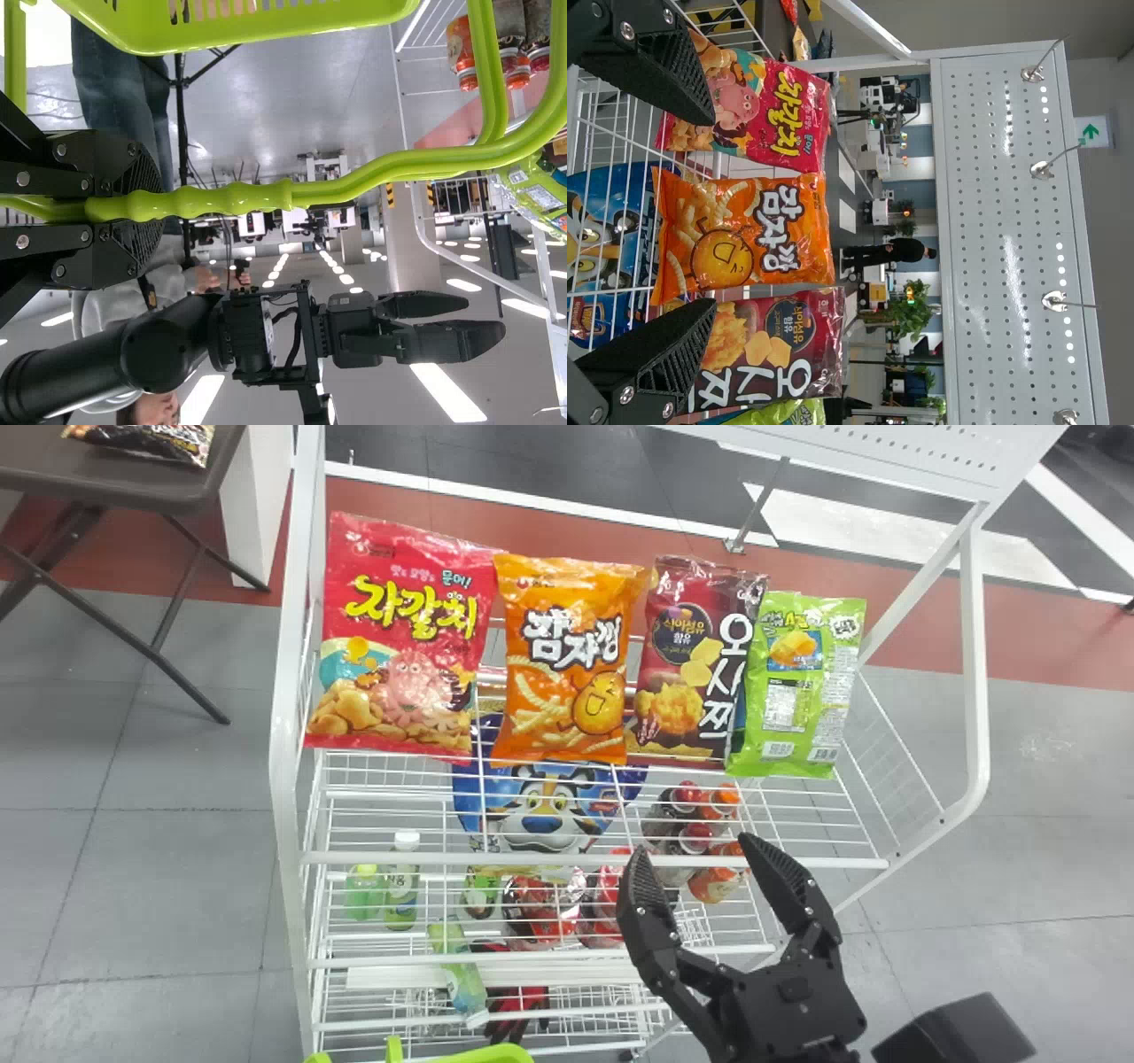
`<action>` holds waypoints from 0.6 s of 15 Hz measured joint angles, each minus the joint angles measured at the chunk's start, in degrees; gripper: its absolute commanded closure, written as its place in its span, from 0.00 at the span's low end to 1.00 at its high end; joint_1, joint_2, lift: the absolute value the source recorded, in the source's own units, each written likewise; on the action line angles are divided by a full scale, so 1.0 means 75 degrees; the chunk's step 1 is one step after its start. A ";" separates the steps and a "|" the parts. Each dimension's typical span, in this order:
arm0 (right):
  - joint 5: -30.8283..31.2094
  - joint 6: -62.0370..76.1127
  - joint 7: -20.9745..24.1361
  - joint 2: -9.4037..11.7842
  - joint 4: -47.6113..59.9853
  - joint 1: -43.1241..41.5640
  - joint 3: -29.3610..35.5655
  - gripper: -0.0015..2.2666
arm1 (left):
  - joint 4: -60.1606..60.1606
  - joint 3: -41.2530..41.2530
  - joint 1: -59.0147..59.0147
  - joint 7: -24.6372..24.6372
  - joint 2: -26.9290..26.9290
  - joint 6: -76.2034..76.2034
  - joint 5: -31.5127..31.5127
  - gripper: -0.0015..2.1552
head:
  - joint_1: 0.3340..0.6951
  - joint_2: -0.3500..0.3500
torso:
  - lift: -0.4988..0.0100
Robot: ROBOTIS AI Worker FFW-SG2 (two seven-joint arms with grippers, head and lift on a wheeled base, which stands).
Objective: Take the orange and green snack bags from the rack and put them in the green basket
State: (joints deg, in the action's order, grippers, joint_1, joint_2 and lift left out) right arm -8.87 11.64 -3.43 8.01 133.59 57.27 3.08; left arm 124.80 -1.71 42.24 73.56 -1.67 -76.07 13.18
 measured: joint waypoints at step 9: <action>0.0012 0.0000 -0.0012 -0.0014 -0.0043 -0.0035 0.0000 0.04 | -0.0011 -0.0014 -0.0021 0.0000 -0.0002 0.0000 -0.0022 1.00 | 1.00 0.00 | 0.98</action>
State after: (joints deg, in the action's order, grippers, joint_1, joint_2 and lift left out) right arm -8.79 11.64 -3.52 7.91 133.27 57.01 3.08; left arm 124.72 -1.82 42.09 73.56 -1.68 -76.07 13.01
